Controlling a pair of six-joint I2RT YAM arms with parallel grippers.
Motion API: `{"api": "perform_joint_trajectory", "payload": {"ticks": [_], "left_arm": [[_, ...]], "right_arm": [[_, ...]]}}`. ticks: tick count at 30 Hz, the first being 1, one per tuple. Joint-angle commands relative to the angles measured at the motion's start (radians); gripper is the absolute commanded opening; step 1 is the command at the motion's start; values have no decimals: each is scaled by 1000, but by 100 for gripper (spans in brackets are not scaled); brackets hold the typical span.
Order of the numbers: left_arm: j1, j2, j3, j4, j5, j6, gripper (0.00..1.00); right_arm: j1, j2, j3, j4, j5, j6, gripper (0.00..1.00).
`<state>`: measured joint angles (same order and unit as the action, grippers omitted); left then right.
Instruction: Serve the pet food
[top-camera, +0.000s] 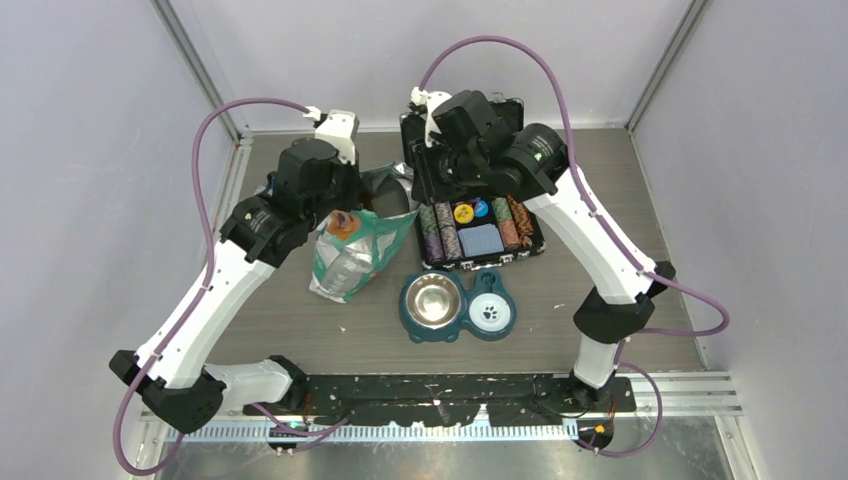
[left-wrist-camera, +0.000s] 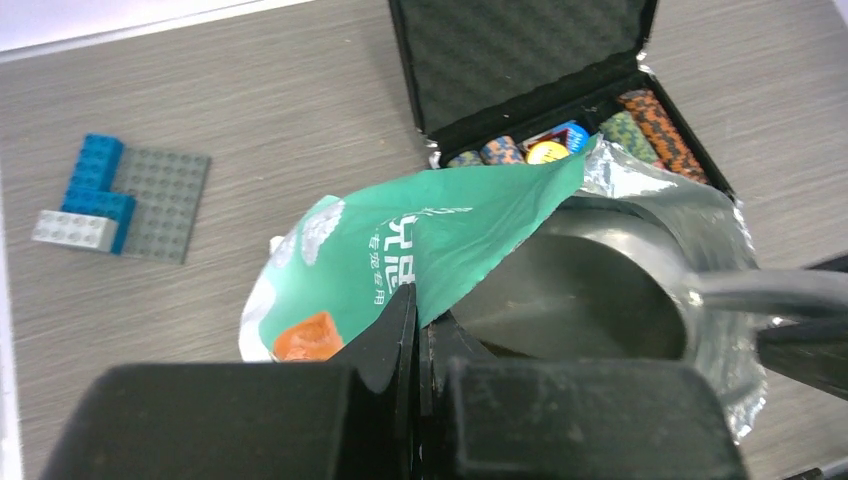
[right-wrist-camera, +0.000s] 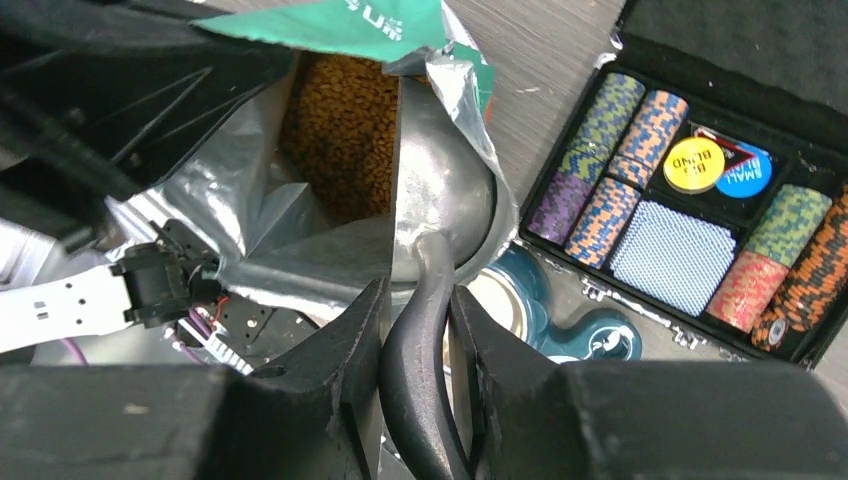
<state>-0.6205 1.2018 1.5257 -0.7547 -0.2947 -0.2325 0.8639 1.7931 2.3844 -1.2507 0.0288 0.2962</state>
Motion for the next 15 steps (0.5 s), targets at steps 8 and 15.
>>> {"api": "perform_joint_trajectory", "payload": {"ticks": [8, 15], "left_arm": [[-20, -93, -85, 241, 116, -45, 0], [-22, -103, -106, 247, 111, -47, 0]], "right_arm": [[-13, 97, -16, -30, 166, 84, 5], [-11, 151, -76, 56, 89, 120, 5]]}}
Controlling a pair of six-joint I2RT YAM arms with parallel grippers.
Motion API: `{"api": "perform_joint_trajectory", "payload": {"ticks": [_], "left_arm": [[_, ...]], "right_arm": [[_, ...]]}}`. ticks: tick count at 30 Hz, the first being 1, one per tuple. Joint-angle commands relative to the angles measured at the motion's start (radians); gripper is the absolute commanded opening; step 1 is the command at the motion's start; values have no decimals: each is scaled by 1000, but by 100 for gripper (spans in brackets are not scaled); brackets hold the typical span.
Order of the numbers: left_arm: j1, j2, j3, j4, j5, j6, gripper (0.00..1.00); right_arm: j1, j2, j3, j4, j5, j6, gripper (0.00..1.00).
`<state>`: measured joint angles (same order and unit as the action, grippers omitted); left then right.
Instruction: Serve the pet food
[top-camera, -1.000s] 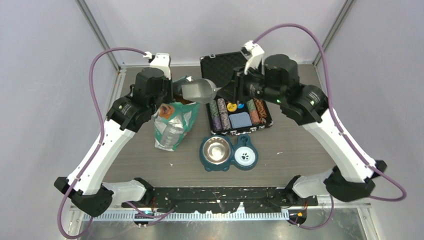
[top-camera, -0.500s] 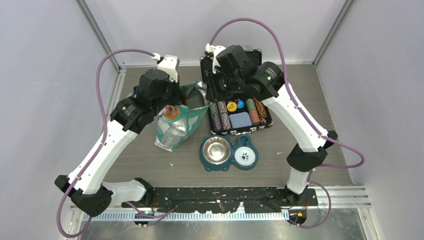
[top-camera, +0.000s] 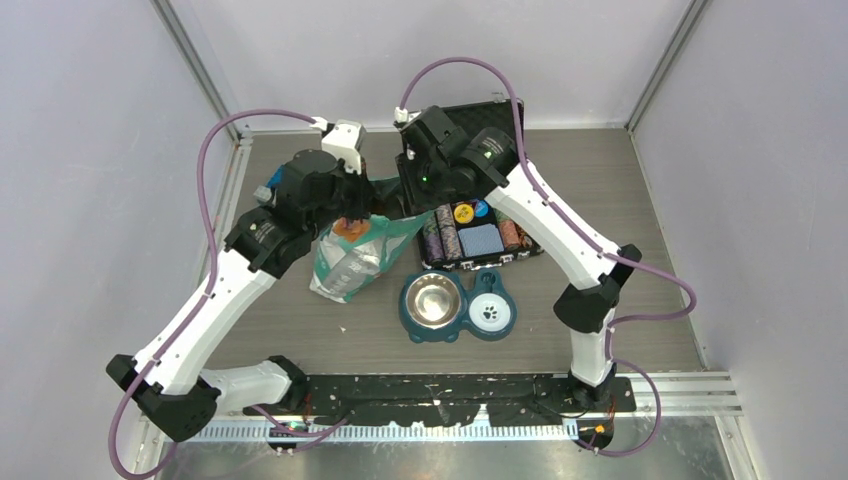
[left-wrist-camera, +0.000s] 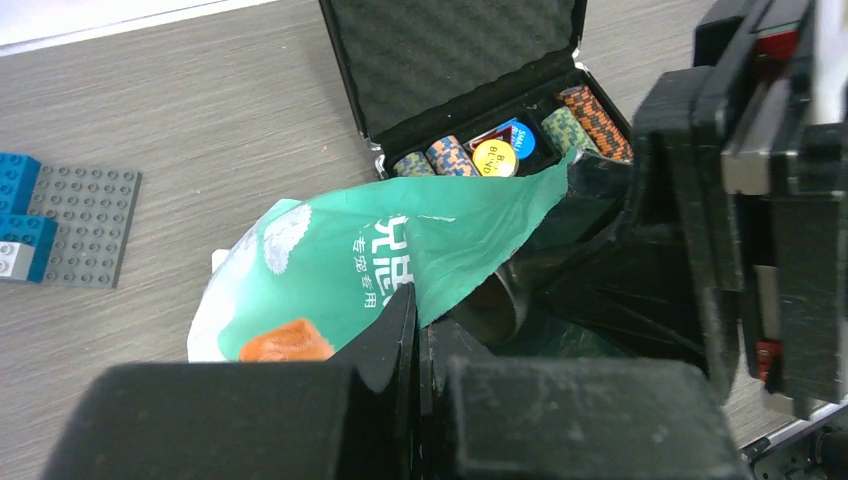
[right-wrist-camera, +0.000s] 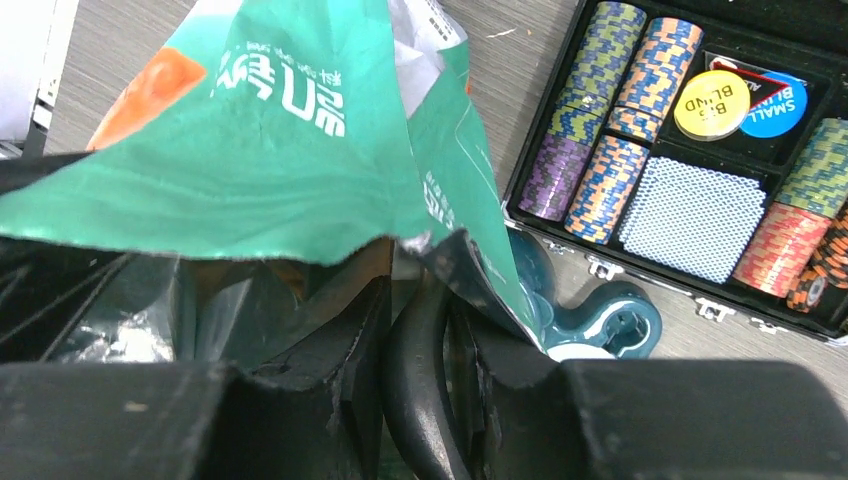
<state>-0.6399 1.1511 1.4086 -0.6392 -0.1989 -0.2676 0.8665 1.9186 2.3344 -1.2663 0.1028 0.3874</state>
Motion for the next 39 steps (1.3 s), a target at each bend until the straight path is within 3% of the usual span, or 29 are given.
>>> {"api": "perform_joint_trajectory", "payload": {"ticks": [1, 6, 15, 29, 39], "left_arm": [[-3, -51, 10, 131, 13, -12, 0], [-3, -48, 9, 121, -7, -18, 0], [-3, -64, -5, 108, -102, -23, 0], [-3, -73, 29, 73, -278, 35, 0], [-3, -85, 34, 73, -293, 61, 0]], "right_arm": [[-14, 28, -40, 93, 2, 32, 5], [-17, -12, -135, 215, -150, 80, 5], [-120, -276, -583, 697, -374, 348, 5], [-222, -574, -826, 846, -365, 442, 5], [-301, -686, -957, 900, -390, 498, 5]]}}
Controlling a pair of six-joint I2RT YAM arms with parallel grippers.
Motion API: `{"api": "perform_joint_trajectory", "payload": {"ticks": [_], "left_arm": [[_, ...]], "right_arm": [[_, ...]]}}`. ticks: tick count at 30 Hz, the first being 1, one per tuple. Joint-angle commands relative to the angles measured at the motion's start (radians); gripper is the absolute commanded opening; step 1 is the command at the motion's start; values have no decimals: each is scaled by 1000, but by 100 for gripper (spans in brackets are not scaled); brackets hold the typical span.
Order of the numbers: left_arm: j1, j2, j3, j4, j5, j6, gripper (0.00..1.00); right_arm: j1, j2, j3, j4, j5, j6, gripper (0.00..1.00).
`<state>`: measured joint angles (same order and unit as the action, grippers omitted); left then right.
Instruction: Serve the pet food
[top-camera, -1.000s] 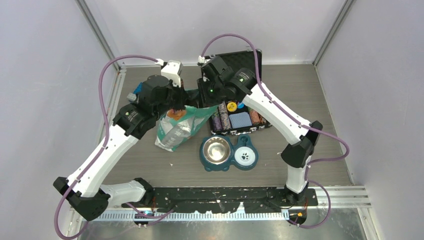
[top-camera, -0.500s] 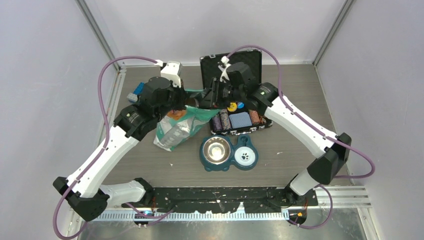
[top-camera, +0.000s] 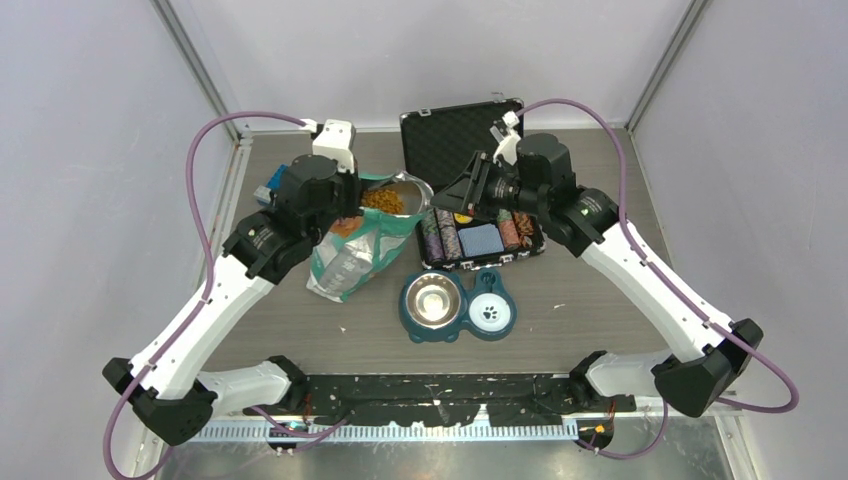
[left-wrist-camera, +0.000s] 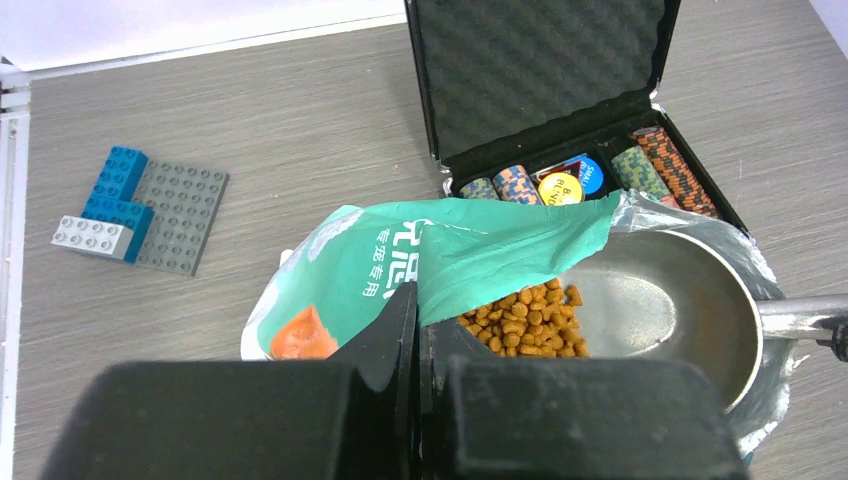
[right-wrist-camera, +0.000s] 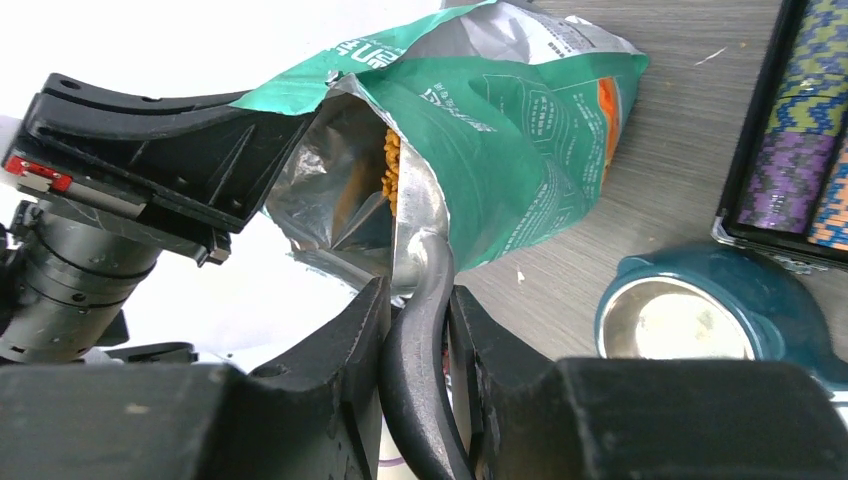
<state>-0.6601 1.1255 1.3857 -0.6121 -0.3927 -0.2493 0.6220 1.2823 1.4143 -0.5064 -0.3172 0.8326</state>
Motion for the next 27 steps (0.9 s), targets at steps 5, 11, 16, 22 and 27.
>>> {"api": "perform_joint_trajectory", "payload": {"ticks": [5, 11, 16, 22, 27], "left_arm": [[17, -75, 49, 53, -123, 61, 0], [19, -77, 47, 54, -112, 69, 0], [17, -71, 50, 56, -58, 65, 0], [17, -65, 57, 65, -28, 54, 0], [18, -53, 72, 57, -43, 54, 0]], "right_arm": [[-82, -78, -103, 208, 10, 115, 5], [-111, -115, -189, 315, -11, 202, 5], [-108, -94, -227, 426, -70, 262, 5], [-107, -90, -360, 655, -79, 396, 5], [-117, -115, -420, 709, -66, 432, 5]]}}
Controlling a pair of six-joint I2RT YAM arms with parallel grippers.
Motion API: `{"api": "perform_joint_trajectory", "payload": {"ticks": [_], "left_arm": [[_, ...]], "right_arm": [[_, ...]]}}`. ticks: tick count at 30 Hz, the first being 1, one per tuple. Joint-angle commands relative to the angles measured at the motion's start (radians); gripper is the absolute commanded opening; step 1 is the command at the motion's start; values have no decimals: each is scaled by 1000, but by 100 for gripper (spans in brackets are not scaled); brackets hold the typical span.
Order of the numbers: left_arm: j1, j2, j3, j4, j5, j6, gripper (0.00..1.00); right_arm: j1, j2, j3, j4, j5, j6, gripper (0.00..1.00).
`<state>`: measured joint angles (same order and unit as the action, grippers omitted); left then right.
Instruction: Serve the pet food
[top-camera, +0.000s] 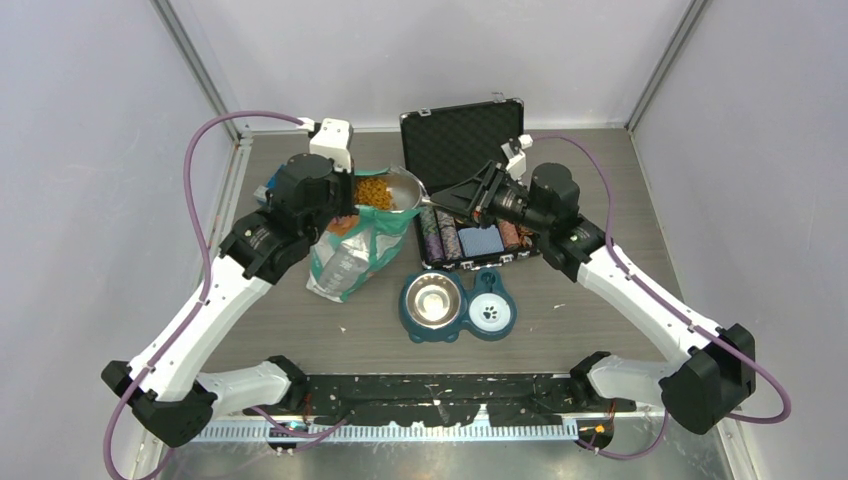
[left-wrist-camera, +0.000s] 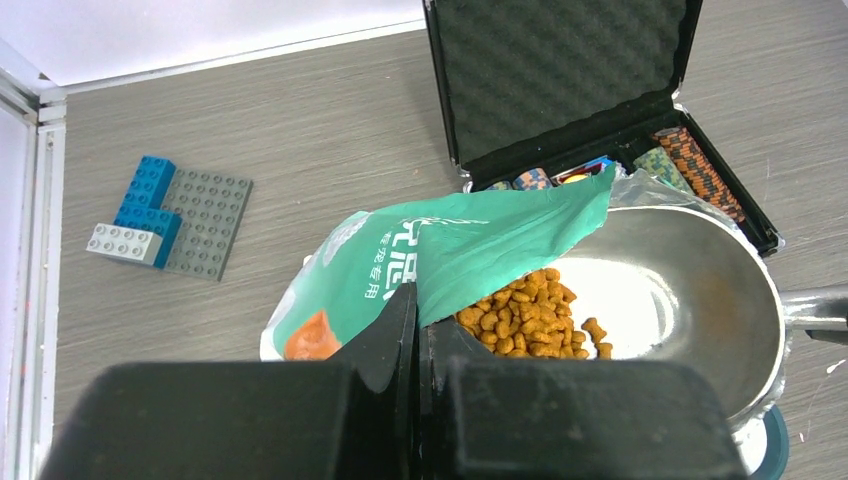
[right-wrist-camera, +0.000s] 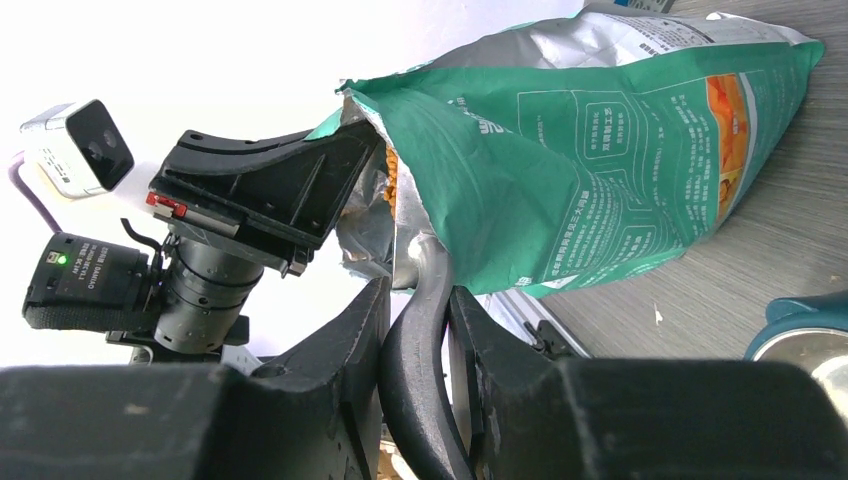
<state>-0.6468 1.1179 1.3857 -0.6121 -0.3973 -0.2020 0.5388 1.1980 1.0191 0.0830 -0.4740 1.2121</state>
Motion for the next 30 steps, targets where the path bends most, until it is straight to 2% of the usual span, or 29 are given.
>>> {"api": "perform_joint_trajectory", "payload": {"ticks": [1, 6, 12, 30], "left_arm": [[4, -42, 78, 54, -54, 10, 0], [5, -26, 97, 48, -120, 37, 0], [6, 12, 128, 52, -196, 63, 0], [6, 1, 119, 81, -152, 86, 0]], "right_arm": [[-37, -32, -24, 122, 86, 52, 5], [-50, -31, 1, 71, 63, 27, 5], [-61, -41, 83, -169, 71, -87, 5], [-106, -76, 185, -344, 47, -157, 5]]}}
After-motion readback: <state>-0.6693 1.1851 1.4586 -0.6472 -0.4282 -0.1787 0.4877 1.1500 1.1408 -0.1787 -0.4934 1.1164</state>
